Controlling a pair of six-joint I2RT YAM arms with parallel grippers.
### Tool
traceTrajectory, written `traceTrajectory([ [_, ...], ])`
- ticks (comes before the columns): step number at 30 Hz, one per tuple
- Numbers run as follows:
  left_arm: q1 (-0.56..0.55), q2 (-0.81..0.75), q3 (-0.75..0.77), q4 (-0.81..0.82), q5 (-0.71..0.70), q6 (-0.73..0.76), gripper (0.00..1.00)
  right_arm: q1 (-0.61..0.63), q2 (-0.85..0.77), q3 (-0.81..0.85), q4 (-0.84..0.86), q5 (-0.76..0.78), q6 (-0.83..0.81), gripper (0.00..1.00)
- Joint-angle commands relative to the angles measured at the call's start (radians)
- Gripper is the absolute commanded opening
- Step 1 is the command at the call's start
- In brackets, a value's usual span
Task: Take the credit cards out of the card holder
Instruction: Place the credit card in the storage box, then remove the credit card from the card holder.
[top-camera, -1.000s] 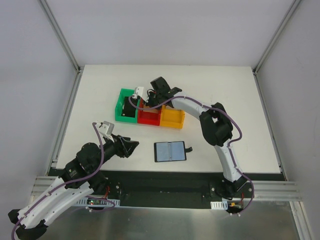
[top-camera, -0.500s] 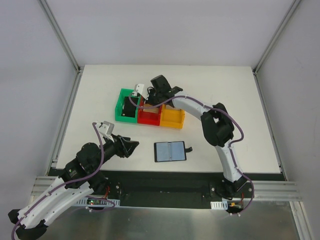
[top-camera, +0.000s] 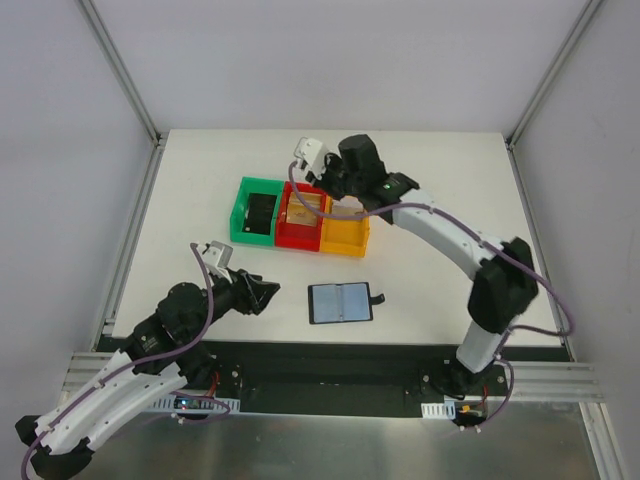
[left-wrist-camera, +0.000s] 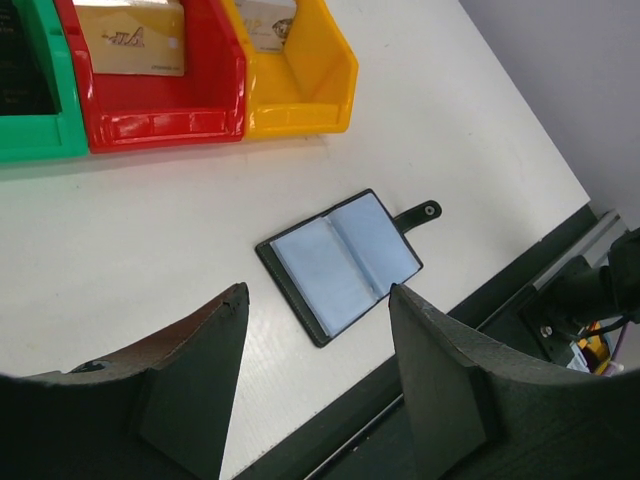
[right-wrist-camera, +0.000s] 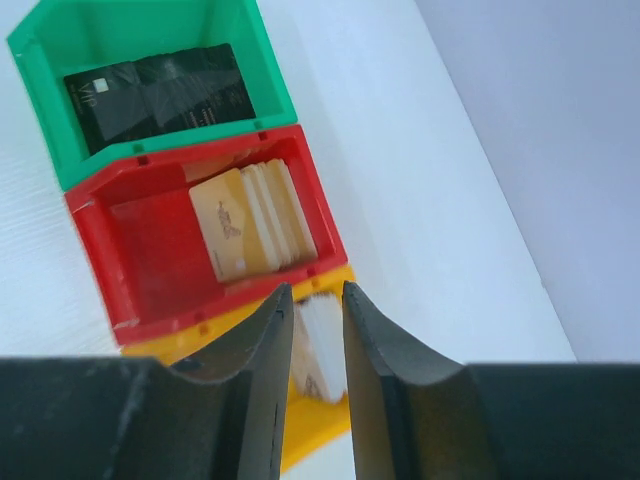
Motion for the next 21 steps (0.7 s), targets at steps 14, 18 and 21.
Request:
traceTrajectory([
  [14,0.006,0.283,-0.076,0.240,0.070,-0.209,0.58,0.127,-0.788,-0.802,0.083,0.143,0.673,0.62],
  [18,0.006,0.320,-0.110,0.332,0.082,-0.262,0.58,0.069,-0.846,-0.924,0.112,0.016,0.960,0.79],
  [21,0.006,0.390,-0.131,0.408,0.151,-0.324,0.57,0.047,-0.866,-0.987,0.147,-0.005,1.045,0.80],
])
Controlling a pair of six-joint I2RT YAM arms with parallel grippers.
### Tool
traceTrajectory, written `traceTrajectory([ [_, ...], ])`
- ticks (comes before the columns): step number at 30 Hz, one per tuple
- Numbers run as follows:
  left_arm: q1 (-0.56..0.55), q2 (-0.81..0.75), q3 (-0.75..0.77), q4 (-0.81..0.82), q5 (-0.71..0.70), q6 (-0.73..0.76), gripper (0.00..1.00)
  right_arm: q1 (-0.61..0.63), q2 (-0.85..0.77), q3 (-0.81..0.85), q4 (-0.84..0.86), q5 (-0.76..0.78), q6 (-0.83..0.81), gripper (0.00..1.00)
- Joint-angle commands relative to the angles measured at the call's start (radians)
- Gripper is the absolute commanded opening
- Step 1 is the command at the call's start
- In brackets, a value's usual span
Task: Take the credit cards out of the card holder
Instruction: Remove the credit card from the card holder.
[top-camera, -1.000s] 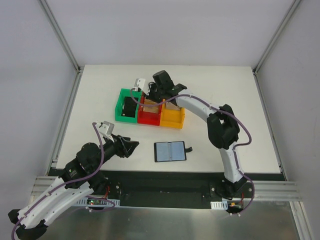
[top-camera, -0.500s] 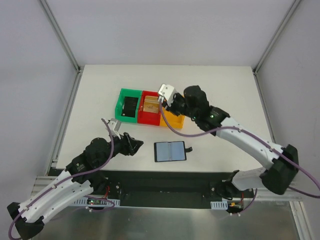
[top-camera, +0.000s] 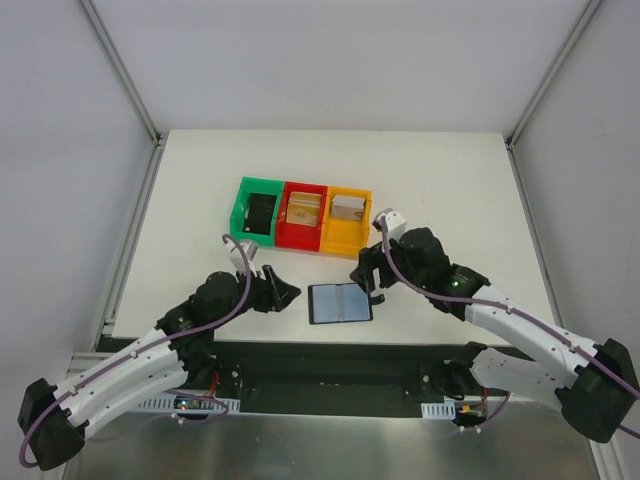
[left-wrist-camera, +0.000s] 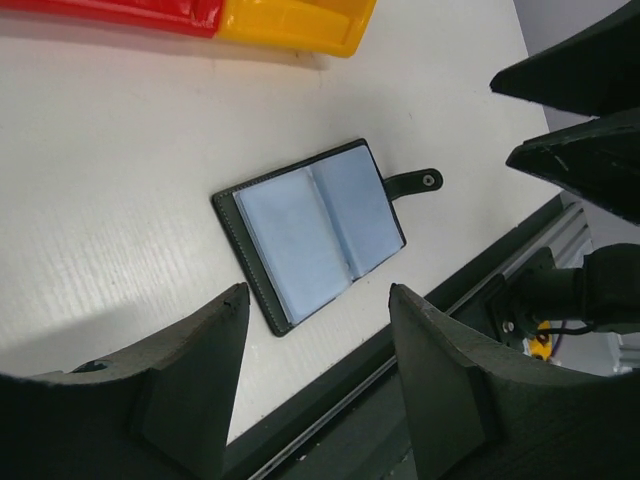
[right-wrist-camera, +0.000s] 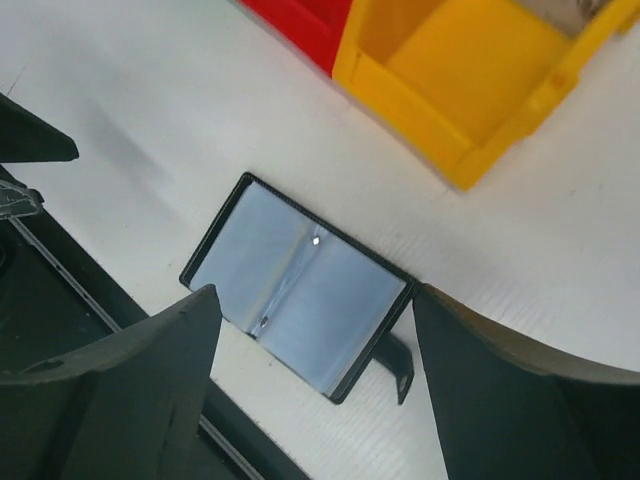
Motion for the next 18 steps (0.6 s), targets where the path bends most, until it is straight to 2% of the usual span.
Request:
traceTrajectory([
  [1,0.004,0.107,-0.024,0.168,0.099,-0.113,0.56,-0.021,-0.035,-0.057,0.028,-0.042,0.295,0.78],
  [3,-0.022,0.202,-0.011,0.217,0.127,-0.143,0.54,-0.021,-0.012,-0.071,0.011,-0.049,0.304,0.74],
  [7,-0.128,0.370,0.043,0.251,0.047,-0.153,0.52,-0.019,-0.006,-0.166,0.083,-0.081,0.355,0.66],
  [12,-0.143,0.477,0.031,0.354,0.015,-0.207,0.51,-0.019,0.006,-0.245,0.150,-0.091,0.376,0.57],
  [18,-0.142,0.540,0.051,0.390,0.015,-0.213,0.51,-0.021,0.008,-0.258,0.091,-0.019,0.350,0.57],
])
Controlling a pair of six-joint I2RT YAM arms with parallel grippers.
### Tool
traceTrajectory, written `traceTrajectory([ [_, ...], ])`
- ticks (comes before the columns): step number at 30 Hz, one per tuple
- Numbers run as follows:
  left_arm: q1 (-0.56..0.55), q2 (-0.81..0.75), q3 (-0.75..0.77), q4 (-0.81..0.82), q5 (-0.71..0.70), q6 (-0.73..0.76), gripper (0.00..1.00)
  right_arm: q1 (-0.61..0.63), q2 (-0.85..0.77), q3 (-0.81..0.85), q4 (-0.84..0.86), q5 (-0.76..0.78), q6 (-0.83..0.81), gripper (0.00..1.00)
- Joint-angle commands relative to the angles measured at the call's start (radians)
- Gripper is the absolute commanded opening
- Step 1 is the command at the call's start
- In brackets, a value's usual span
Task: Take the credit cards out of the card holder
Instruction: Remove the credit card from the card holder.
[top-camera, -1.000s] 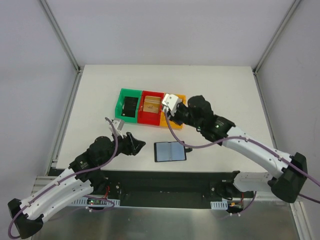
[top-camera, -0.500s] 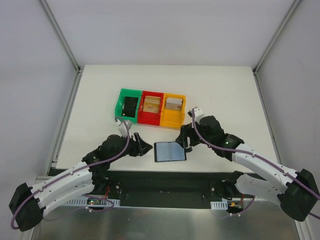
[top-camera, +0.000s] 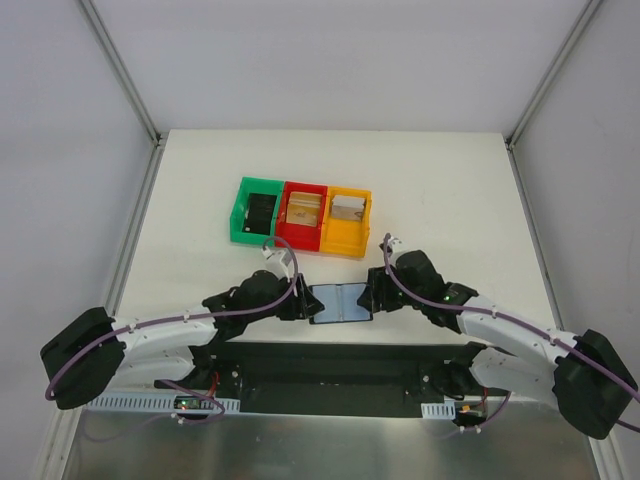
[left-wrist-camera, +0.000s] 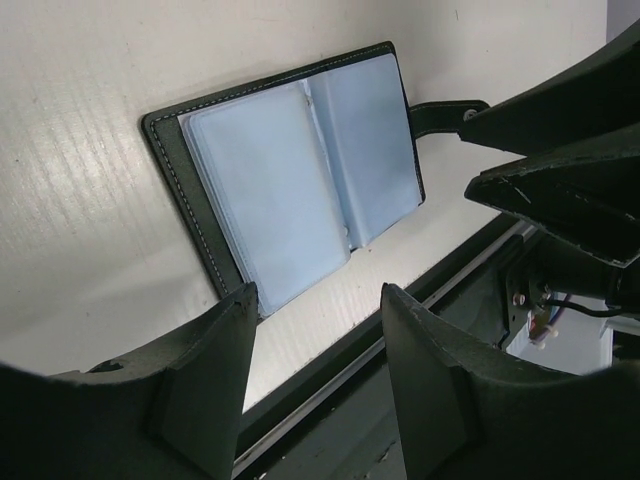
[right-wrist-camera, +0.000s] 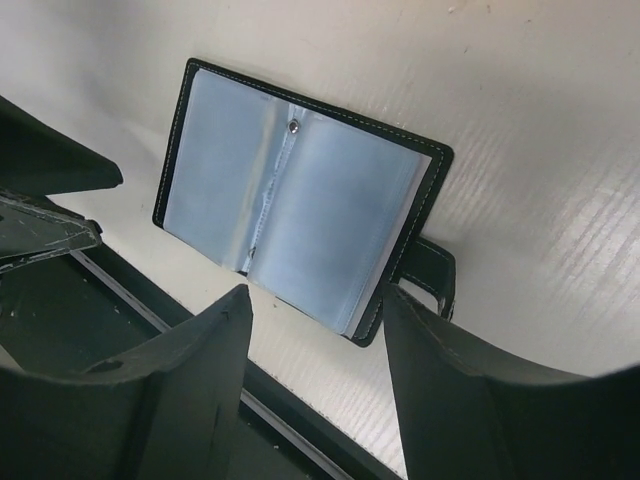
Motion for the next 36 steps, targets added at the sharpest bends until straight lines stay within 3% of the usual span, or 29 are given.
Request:
traceTrajectory([
  [1,-0.004,0.033,0.048,0.083,-0.026,-0.026,0.51,-0.002,-0.011,0.008,-0.008,0.068,0.002,0.58],
  [7,-0.002,0.053,0.040,0.094,-0.026,-0.032,0.51,-0.008,-0.126,0.017,-0.114,0.204,-0.034,0.68],
  [11,-0.002,0.055,0.028,0.112,-0.026,-0.038,0.51,-0.025,-0.128,0.024,-0.174,0.258,-0.037,0.68],
  [16,-0.004,0.082,0.026,0.133,-0.026,-0.048,0.51,-0.027,-0.079,0.002,-0.146,0.214,-0.025,0.67],
  [28,-0.004,0.124,0.038,0.164,-0.057,-0.098,0.49,-0.030,0.029,0.001,-0.082,0.163,-0.015,0.41],
  [30,-0.004,0.136,0.045,0.164,-0.056,-0.101,0.52,-0.030,0.038,-0.007,-0.069,0.162,-0.014,0.33],
  [34,-0.004,0.155,0.043,0.161,-0.057,-0.117,0.57,-0.033,0.045,-0.029,-0.040,0.157,-0.011,0.31],
  [36,-0.004,0.155,0.040,0.160,-0.060,-0.121,0.58,-0.033,0.053,-0.030,-0.031,0.153,-0.012,0.24],
])
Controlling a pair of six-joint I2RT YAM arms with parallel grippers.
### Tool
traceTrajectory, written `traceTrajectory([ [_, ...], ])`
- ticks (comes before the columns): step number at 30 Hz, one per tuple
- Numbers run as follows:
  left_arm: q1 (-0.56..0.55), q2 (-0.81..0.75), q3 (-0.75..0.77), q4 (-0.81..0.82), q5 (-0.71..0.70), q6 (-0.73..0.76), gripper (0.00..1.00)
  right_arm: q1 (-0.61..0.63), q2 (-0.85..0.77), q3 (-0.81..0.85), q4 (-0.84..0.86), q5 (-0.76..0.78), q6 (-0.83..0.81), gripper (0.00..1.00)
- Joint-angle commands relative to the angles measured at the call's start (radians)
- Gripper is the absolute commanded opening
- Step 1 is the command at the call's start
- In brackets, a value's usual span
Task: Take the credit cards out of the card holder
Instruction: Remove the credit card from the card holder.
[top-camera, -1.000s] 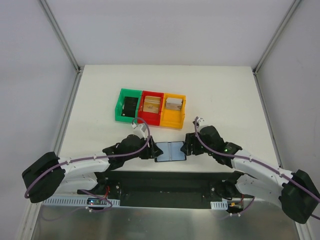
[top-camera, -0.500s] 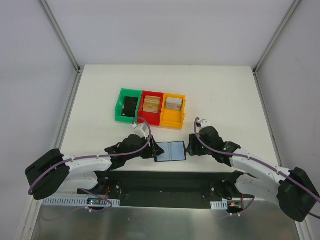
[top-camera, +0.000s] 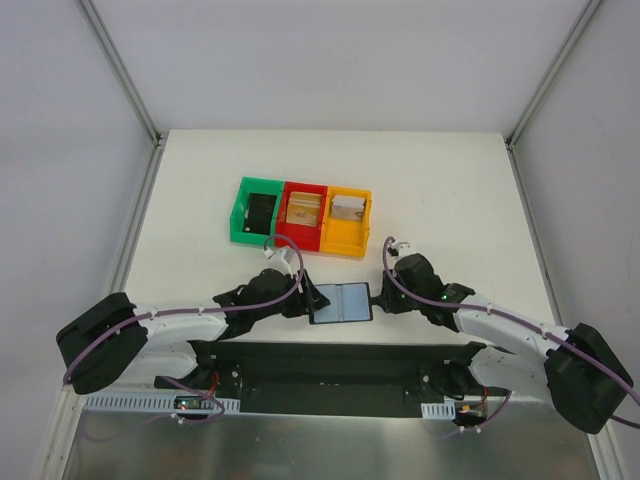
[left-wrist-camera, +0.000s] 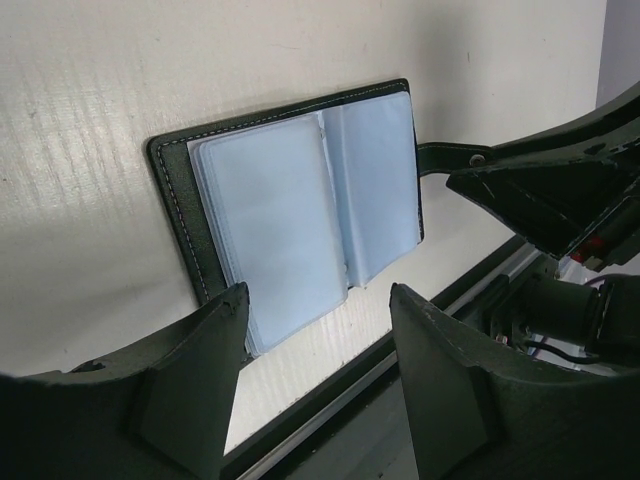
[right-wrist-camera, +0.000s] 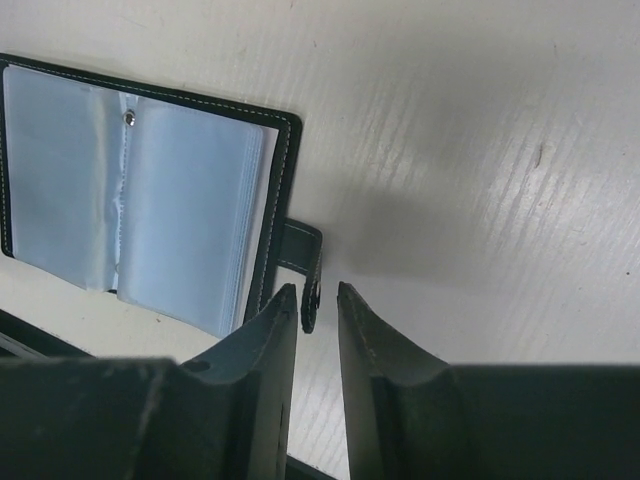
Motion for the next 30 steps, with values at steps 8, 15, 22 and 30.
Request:
traceTrajectory([
  [8,-0.004,0.037,0.045,0.009,-0.033,-0.020,0.58,-0.005,0.000,-0.005,0.048,-0.068,0.002,0.03],
  [15,-0.004,0.081,0.074,0.001,-0.027,-0.016,0.57,-0.005,-0.024,-0.005,0.034,-0.088,0.002,0.00],
  [22,-0.004,0.003,0.059,-0.072,-0.091,-0.014,0.57,-0.005,-0.031,-0.004,0.023,-0.095,0.002,0.00],
  [30,-0.004,0.027,0.080,-0.109,-0.076,0.000,0.57,-0.005,-0.017,-0.004,0.031,-0.105,0.002,0.00],
])
